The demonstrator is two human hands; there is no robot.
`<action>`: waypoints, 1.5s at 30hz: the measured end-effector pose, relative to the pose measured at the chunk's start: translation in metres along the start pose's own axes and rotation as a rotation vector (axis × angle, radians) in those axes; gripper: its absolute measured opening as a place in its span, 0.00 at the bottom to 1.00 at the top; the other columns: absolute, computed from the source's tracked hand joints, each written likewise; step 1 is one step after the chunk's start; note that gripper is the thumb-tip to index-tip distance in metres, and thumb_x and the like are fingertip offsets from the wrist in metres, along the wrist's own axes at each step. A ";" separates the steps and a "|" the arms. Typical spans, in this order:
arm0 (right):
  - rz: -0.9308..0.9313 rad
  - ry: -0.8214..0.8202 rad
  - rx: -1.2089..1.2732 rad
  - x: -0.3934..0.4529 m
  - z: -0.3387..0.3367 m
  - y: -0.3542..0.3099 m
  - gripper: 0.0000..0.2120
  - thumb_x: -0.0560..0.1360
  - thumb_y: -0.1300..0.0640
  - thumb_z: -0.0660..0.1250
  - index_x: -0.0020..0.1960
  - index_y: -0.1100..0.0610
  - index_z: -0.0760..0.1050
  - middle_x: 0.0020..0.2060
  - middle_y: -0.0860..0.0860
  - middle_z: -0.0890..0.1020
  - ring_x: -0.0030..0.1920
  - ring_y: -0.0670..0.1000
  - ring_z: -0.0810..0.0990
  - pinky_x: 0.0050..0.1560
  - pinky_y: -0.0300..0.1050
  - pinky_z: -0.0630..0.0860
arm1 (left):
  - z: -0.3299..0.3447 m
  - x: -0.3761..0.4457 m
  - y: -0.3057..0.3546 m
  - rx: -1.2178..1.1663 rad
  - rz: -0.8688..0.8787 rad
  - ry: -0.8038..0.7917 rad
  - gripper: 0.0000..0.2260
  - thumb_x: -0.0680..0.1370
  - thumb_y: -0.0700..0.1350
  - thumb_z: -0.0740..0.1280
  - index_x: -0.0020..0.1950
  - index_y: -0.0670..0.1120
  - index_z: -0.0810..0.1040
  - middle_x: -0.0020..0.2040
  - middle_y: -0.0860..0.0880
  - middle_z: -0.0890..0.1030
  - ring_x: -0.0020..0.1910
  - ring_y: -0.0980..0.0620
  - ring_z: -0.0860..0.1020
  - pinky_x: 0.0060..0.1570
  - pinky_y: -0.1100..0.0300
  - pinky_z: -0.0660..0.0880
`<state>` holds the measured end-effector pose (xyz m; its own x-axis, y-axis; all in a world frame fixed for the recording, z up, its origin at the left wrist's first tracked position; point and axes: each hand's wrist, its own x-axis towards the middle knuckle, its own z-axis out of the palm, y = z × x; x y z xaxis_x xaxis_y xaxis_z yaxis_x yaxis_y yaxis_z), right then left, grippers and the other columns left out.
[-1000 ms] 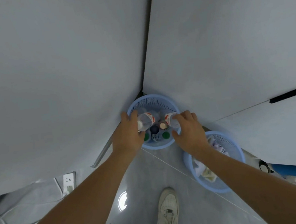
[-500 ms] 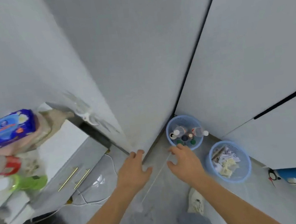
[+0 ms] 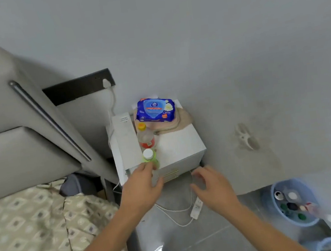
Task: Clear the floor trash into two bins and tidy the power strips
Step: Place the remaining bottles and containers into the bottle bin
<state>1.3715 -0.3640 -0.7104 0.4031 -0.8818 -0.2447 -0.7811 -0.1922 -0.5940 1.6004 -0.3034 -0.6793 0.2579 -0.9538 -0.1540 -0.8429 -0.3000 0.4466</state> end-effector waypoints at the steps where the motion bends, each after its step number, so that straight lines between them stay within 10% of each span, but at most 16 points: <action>1: -0.033 0.000 0.006 0.019 0.006 -0.009 0.13 0.76 0.50 0.70 0.60 0.48 0.76 0.53 0.44 0.76 0.54 0.47 0.78 0.51 0.45 0.76 | 0.000 0.004 -0.013 -0.007 -0.025 0.032 0.12 0.78 0.59 0.64 0.58 0.56 0.72 0.50 0.57 0.75 0.48 0.53 0.79 0.41 0.54 0.78; 14: -0.405 0.104 -0.086 0.218 0.045 -0.121 0.24 0.76 0.47 0.70 0.70 0.45 0.70 0.61 0.50 0.71 0.50 0.54 0.78 0.46 0.52 0.79 | 0.064 0.109 -0.052 -0.001 -0.017 0.049 0.24 0.77 0.56 0.71 0.71 0.52 0.72 0.65 0.49 0.69 0.52 0.44 0.80 0.50 0.48 0.81; 24: -0.352 0.059 -0.165 0.234 0.057 -0.087 0.10 0.75 0.52 0.71 0.54 0.54 0.75 0.52 0.53 0.71 0.47 0.59 0.77 0.47 0.53 0.78 | 0.071 0.138 -0.061 0.077 -0.038 0.037 0.16 0.76 0.46 0.72 0.62 0.46 0.75 0.59 0.45 0.68 0.45 0.42 0.76 0.45 0.49 0.79; 33: -0.206 0.170 -0.046 0.091 0.027 0.010 0.10 0.75 0.54 0.72 0.53 0.55 0.76 0.51 0.52 0.72 0.41 0.56 0.77 0.41 0.48 0.72 | 0.080 0.061 -0.016 0.027 0.081 -0.009 0.12 0.73 0.50 0.74 0.52 0.52 0.74 0.46 0.53 0.69 0.35 0.49 0.73 0.33 0.55 0.68; 45: 0.440 0.301 0.050 -0.193 -0.031 0.219 0.12 0.77 0.48 0.68 0.57 0.52 0.77 0.55 0.48 0.72 0.49 0.51 0.77 0.48 0.43 0.72 | 0.165 -0.060 0.184 0.037 0.363 -0.418 0.11 0.71 0.53 0.75 0.48 0.54 0.77 0.50 0.54 0.71 0.42 0.47 0.80 0.36 0.55 0.71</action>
<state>1.1083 -0.2491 -0.7695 -0.1174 -0.9604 -0.2527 -0.8191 0.2375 -0.5222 1.3523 -0.2993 -0.7335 -0.2549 -0.9068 -0.3357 -0.8607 0.0546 0.5061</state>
